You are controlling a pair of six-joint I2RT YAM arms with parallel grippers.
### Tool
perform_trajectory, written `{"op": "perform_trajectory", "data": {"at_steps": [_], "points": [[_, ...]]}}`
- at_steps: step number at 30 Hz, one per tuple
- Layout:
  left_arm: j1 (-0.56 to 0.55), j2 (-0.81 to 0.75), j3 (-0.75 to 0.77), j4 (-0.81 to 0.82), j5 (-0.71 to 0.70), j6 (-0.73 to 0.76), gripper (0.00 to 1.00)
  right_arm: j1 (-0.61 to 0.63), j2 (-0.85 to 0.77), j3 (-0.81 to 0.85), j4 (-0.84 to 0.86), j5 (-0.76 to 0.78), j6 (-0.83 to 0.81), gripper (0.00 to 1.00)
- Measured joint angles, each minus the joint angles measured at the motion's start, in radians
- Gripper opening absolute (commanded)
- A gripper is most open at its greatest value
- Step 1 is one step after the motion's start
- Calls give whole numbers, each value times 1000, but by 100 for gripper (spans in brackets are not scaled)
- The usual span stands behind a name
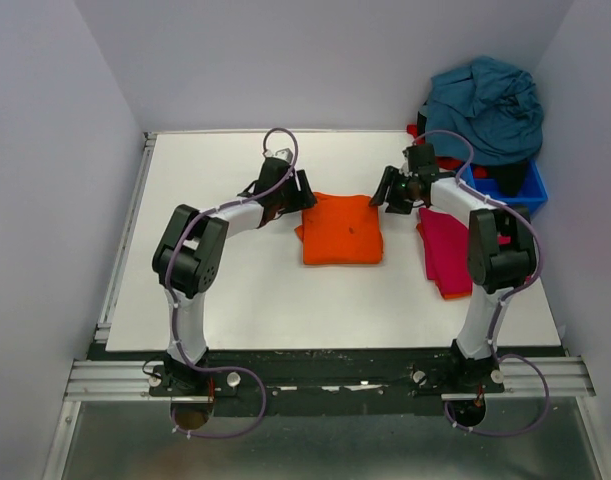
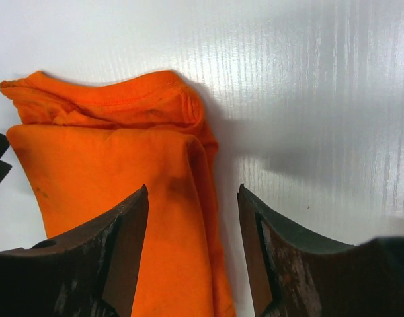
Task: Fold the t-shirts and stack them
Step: Fold the long partially folded tshirt into a neat square, then put the neatly folded tshirt into the corner of the board with both arms
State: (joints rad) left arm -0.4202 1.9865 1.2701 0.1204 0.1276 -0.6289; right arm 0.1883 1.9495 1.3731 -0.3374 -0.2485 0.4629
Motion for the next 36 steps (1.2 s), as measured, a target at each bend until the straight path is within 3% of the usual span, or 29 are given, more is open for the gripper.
{"op": "perform_trajectory", "data": {"at_steps": [18, 25, 28, 31, 33, 34, 36], "points": [[24, 142, 159, -112, 57, -16, 66, -5, 149, 102, -2, -84, 10, 59], [26, 142, 160, -126, 71, -26, 52, -2, 153, 106, -5, -84, 10, 55], [26, 143, 156, -119, 88, -40, 40, 3, 160, 114, -5, -84, 10, 54], [26, 153, 154, -101, 100, -53, 14, 10, 174, 134, -10, -86, 10, 52], [26, 168, 155, -84, 113, -61, 2, 15, 190, 156, -14, -90, 10, 49], [26, 178, 157, -69, 120, -72, 0, 18, 198, 169, -18, -90, 10, 46], [27, 186, 159, -51, 130, -83, 0, 24, 211, 188, -25, -90, 10, 32]]}}
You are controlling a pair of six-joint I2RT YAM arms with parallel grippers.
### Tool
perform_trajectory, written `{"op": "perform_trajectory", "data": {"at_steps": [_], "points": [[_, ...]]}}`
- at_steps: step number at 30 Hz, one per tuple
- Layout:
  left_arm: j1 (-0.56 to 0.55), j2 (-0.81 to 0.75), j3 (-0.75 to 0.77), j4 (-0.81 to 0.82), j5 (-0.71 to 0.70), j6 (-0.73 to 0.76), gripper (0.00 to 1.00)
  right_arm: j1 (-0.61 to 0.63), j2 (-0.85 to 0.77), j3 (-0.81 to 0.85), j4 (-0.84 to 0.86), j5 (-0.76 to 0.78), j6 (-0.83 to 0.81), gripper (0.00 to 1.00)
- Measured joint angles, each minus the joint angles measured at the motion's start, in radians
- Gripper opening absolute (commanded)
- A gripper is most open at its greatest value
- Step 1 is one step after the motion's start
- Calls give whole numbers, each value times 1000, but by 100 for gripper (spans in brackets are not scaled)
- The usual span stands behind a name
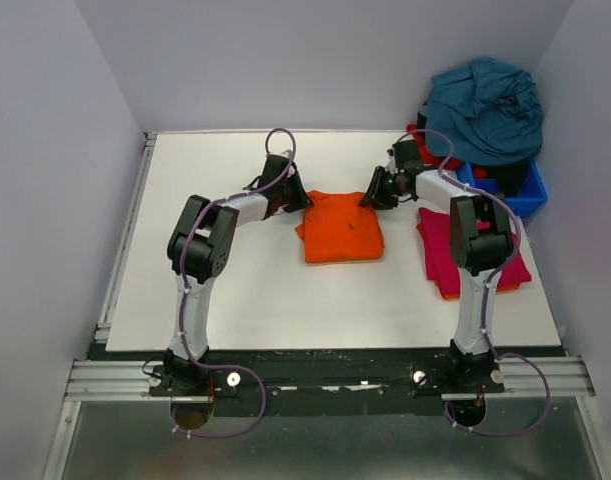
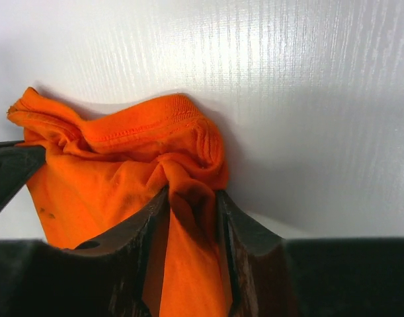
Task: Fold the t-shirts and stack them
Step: Put the neatly folded tshirt into the corner of the board with both arms
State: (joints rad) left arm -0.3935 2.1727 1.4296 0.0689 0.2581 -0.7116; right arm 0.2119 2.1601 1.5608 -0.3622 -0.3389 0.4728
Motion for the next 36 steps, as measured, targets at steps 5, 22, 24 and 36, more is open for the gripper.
{"op": "perform_trajectory", "data": {"at_steps": [5, 22, 24, 36], "points": [[0, 8, 1, 27, 8, -21, 0, 10, 26, 24, -14, -10, 2, 1], [-25, -253, -164, 14, -67, 46, 0, 21, -293, -177, 26, 31, -2, 1], [-35, -290, -177, 15, -77, 53, 0, 22, -329, -190, 34, 30, -3, 1], [-96, -375, -236, 10, -107, 59, 0, 23, -452, -294, -16, 101, -5, 1]]}}
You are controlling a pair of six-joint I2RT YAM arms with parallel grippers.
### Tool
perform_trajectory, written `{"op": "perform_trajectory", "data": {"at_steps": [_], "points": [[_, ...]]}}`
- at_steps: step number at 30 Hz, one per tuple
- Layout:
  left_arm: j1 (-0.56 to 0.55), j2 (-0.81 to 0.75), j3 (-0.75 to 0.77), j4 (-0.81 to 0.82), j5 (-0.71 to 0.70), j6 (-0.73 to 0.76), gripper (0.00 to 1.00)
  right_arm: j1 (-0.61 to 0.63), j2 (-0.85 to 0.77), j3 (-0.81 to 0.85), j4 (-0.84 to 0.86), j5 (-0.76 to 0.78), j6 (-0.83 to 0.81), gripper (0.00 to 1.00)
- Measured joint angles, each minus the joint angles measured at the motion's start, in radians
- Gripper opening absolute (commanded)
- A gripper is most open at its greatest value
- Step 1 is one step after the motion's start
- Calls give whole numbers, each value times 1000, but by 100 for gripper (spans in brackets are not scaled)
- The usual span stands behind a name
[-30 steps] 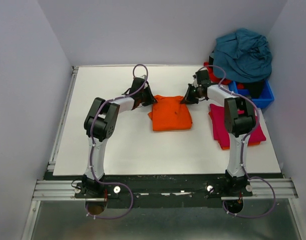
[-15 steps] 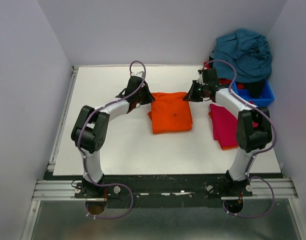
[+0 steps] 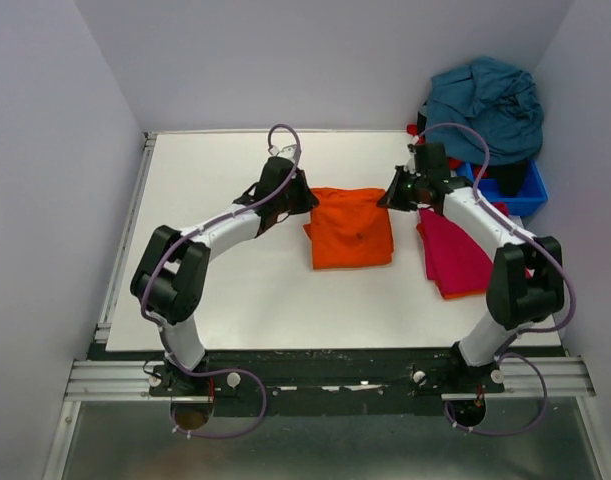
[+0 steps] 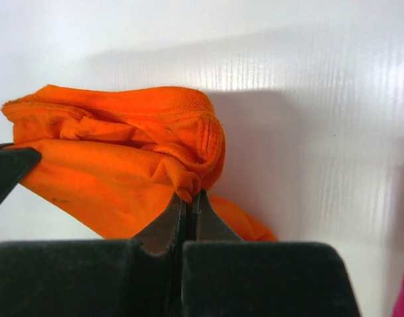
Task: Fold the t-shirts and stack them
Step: Put the neatly folded tshirt into the corner of the board with both arms
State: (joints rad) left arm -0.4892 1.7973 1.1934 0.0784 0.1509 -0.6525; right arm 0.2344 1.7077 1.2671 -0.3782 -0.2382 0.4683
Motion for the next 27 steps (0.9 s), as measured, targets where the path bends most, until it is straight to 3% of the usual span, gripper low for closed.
{"op": "perform_trajectory", "data": {"at_steps": [15, 27], "points": [[-307, -260, -7, -17, -164, -50, 0, -146, -512, -82, -229, 154, -1, 1], [-614, -220, 92, 37, -296, -96, 0, -346, -734, -85, -451, 349, -6, 1]]}}
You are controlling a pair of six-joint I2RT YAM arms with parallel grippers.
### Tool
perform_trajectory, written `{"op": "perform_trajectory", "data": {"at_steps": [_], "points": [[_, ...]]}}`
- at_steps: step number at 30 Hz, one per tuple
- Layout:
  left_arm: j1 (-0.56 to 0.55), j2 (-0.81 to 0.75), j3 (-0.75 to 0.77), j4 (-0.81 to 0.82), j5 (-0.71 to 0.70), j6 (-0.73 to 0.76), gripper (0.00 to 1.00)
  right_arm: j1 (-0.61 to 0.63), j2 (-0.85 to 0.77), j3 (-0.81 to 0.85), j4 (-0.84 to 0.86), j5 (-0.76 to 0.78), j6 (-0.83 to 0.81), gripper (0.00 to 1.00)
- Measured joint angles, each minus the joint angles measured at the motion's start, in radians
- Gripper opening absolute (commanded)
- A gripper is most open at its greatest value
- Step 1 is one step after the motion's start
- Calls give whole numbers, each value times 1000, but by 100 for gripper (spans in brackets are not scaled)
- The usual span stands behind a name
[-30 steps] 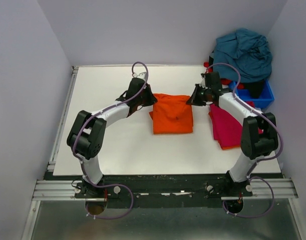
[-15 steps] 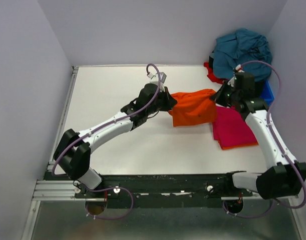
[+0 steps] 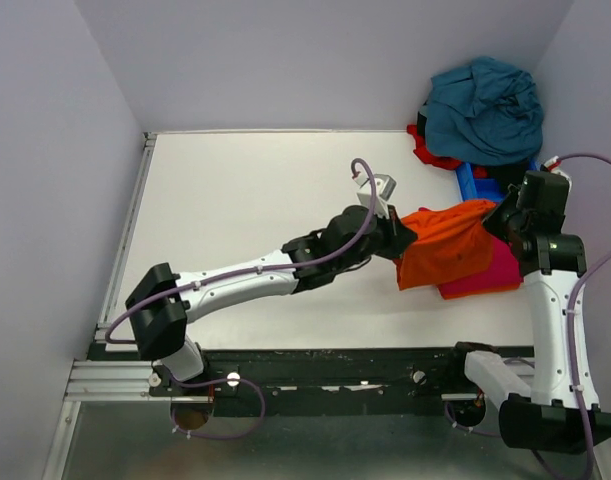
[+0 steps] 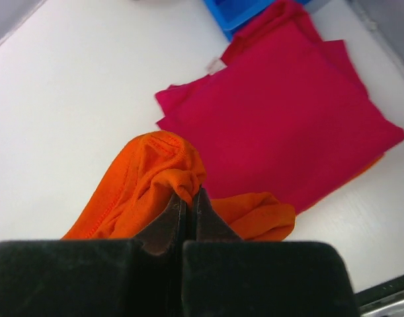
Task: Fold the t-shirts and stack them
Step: Put the neatly folded tshirt into the corner of the board with both arms
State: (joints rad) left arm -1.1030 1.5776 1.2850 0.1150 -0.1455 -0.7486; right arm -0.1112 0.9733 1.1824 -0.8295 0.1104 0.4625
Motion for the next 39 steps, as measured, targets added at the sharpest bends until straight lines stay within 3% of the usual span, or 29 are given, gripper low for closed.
{"op": "perform_trajectory", "data": {"at_steps": [13, 24, 39], "points": [[-161, 224, 121, 110, -129, -16, 0, -122, 24, 2, -59, 232, -63, 1], [-162, 385, 299, 116, -134, -18, 0, -240, 119, -14, -15, 259, -89, 1], [-121, 502, 436, 58, -134, -24, 0, -275, 262, -11, 32, 259, -90, 1]]}}
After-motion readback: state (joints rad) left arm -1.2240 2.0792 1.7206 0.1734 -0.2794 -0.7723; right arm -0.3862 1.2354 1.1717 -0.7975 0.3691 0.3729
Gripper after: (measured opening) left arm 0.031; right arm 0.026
